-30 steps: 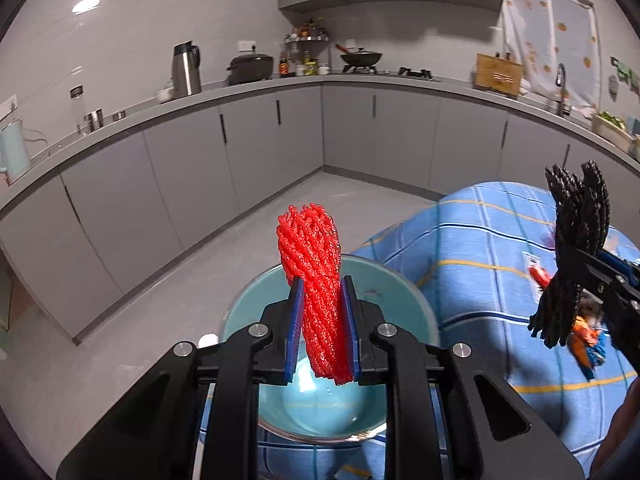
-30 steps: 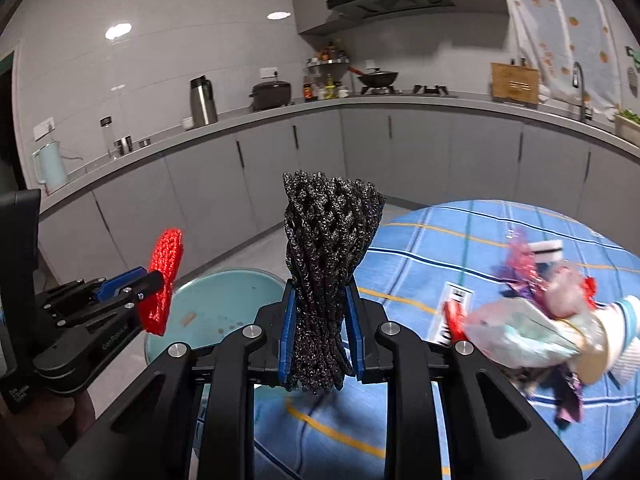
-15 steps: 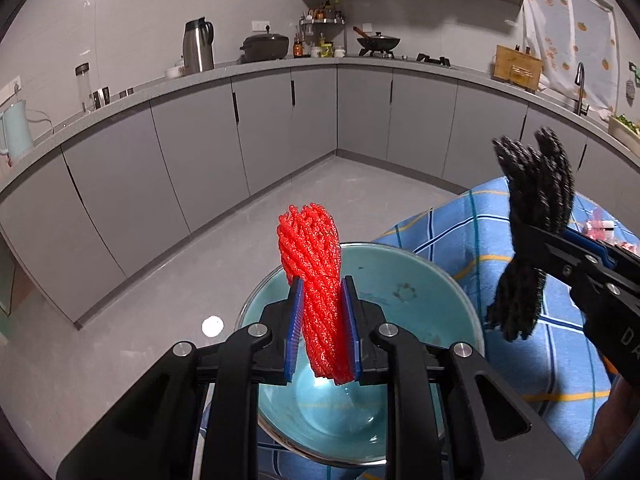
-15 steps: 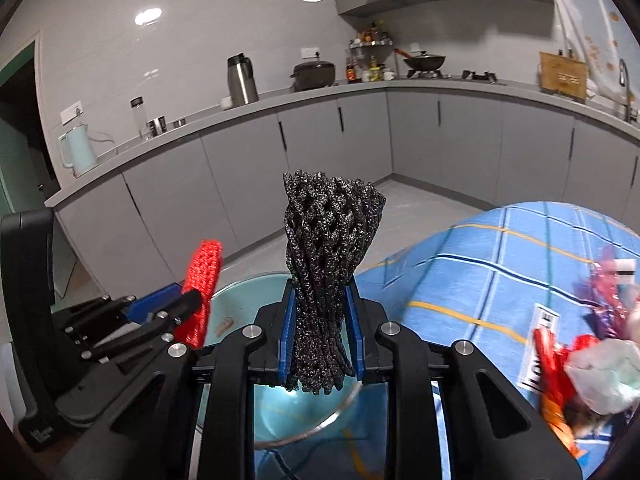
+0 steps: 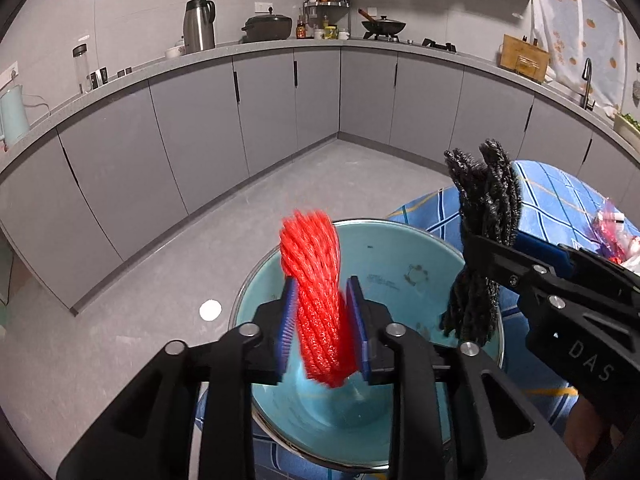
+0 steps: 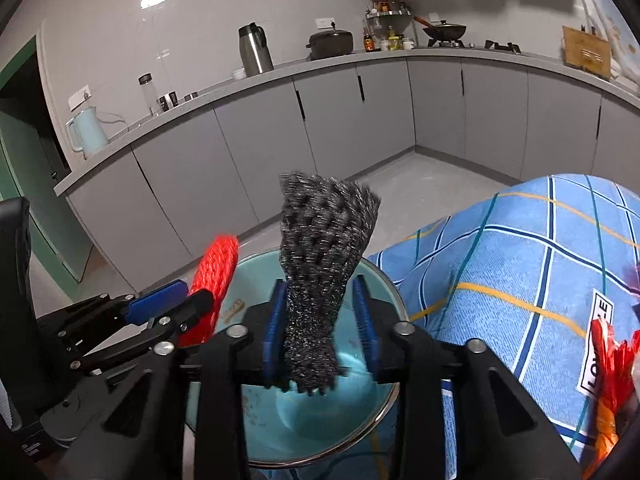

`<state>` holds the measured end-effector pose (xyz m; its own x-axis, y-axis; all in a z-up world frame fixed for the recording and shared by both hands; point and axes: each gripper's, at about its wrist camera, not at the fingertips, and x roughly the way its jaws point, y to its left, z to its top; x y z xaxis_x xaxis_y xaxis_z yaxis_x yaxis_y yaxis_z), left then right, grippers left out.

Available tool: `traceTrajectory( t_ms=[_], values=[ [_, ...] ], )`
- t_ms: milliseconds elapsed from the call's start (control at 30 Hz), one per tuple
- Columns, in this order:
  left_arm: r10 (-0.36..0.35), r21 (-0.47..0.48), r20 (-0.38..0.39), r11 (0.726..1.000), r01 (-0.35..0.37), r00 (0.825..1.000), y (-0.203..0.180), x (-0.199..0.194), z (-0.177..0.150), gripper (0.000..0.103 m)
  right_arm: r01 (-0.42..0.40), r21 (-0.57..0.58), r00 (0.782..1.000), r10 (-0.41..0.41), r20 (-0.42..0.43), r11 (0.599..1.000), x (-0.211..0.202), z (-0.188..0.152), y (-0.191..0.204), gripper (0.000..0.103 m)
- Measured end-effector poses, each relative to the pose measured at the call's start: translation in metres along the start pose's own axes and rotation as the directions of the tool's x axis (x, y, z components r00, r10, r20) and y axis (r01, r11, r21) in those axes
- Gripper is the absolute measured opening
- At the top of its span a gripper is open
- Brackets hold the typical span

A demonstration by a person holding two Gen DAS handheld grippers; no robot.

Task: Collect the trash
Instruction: 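Open both tools to drop the red and black nets into the bucket, then grasp the orange printed wrapper with the left tool while the right tool grasps the white mesh sleeve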

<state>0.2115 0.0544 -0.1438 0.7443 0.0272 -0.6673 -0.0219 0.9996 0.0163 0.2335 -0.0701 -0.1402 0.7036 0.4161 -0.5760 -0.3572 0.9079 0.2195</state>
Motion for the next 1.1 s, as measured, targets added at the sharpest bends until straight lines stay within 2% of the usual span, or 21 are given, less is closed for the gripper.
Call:
traceTrajectory(
  t_ms=[100,267,333,467,533,800,900,1100],
  values=[
    [0.017,0.001,0.001,1.0,-0.017,1.0,0.0,0.0,-0.003,0.05,-0.014,0.019,1.0,0.014,0.001,1.0,-0.001,0.0,-0.004,0.047],
    [0.055,-0.002,0.006,0.998,-0.055,0.998,0.006,-0.004,-0.004,0.053,-0.003,0.016,1.0,0.003,0.015,1.0,-0.011,0.0,-0.007,0.047],
    [0.073,-0.007,0.017,0.997,-0.073,0.997,0.008,-0.008,-0.004,0.062,0.023,0.016,0.999,-0.023,0.022,1.0,-0.021,-0.002,-0.011,0.05],
    [0.071,-0.001,0.035,0.997,-0.071,0.997,0.002,-0.021,-0.004,0.068,0.066,0.01,0.997,-0.067,0.04,0.998,-0.042,-0.009,-0.019,0.058],
    [0.056,0.006,0.041,0.998,-0.056,0.998,-0.004,-0.025,-0.004,0.075,0.095,0.011,0.994,-0.096,0.049,0.995,-0.056,-0.014,-0.024,0.06],
    [-0.015,0.079,0.062,0.997,0.01,0.998,-0.05,-0.041,-0.002,0.078,0.203,0.027,0.973,-0.205,0.102,0.979,-0.109,-0.033,-0.046,0.066],
    [-0.04,0.107,0.071,0.994,0.032,0.997,-0.069,-0.046,-0.001,0.082,0.252,0.04,0.959,-0.255,0.126,0.967,-0.131,-0.041,-0.059,0.068],
    [-0.098,0.176,0.076,0.981,0.083,0.992,-0.111,-0.051,-0.002,0.083,0.349,0.097,0.923,-0.36,0.137,0.932,-0.167,-0.057,-0.093,0.068]
  ],
)
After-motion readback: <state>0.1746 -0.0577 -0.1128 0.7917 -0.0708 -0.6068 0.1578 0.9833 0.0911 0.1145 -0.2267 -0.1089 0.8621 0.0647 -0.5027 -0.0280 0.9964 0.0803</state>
